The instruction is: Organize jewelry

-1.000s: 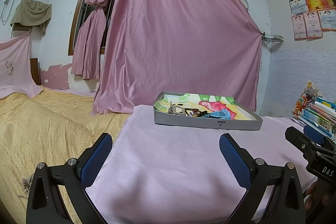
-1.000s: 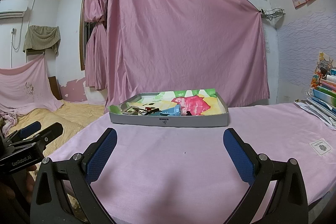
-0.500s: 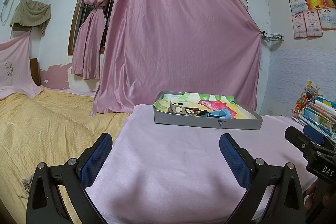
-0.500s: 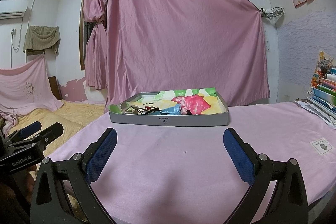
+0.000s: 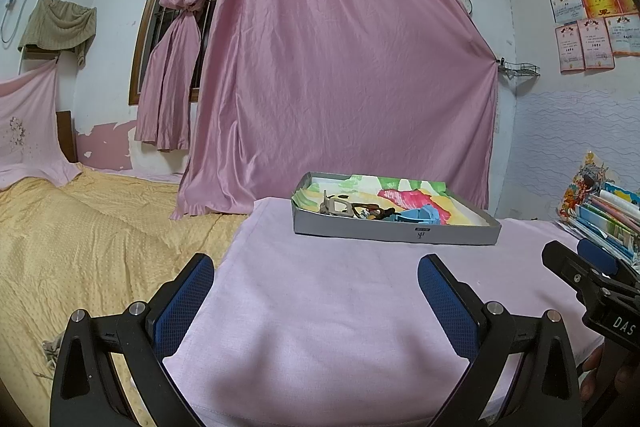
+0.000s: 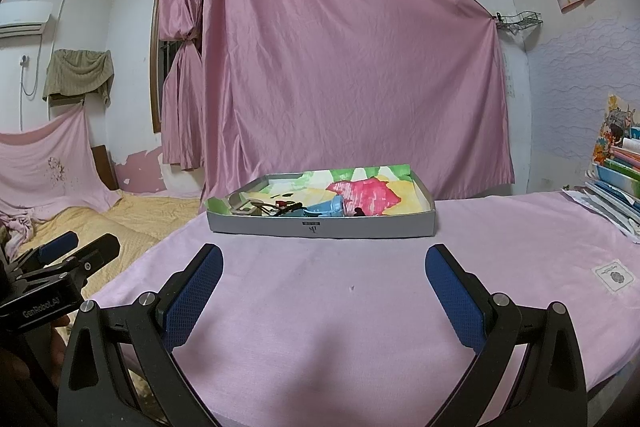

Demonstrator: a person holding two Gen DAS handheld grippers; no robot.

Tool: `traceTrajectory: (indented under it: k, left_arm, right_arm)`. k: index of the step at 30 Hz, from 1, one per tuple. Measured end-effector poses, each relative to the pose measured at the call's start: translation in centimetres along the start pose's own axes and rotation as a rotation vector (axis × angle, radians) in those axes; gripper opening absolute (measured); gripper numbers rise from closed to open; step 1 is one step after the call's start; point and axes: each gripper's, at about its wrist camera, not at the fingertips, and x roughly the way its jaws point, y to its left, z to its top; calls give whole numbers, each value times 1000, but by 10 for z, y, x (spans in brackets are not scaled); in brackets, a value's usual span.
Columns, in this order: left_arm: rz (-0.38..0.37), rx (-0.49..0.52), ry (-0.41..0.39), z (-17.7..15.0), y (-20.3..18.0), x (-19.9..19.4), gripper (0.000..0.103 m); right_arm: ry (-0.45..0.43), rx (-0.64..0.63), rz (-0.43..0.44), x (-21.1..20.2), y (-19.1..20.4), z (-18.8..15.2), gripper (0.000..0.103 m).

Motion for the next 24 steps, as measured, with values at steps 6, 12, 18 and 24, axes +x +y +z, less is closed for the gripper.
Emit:
traceTrajectory:
  k: [6,12,18,24]
  left_arm:
    - [1,0,0,0,0,0,102]
    - [1,1,2,1,-1,0,102]
    - [1,2,5,0,1,-1,102]
    - [-1,0,6,-1,2,-2,102]
  right_arm:
    - [4,2,0,0,0,-1,99]
    - [8,3,-1,2,-1,-2,99]
    - [13,5,-1,2,-1,-3,99]
    - [16,6,-2,2,-2,-2,99]
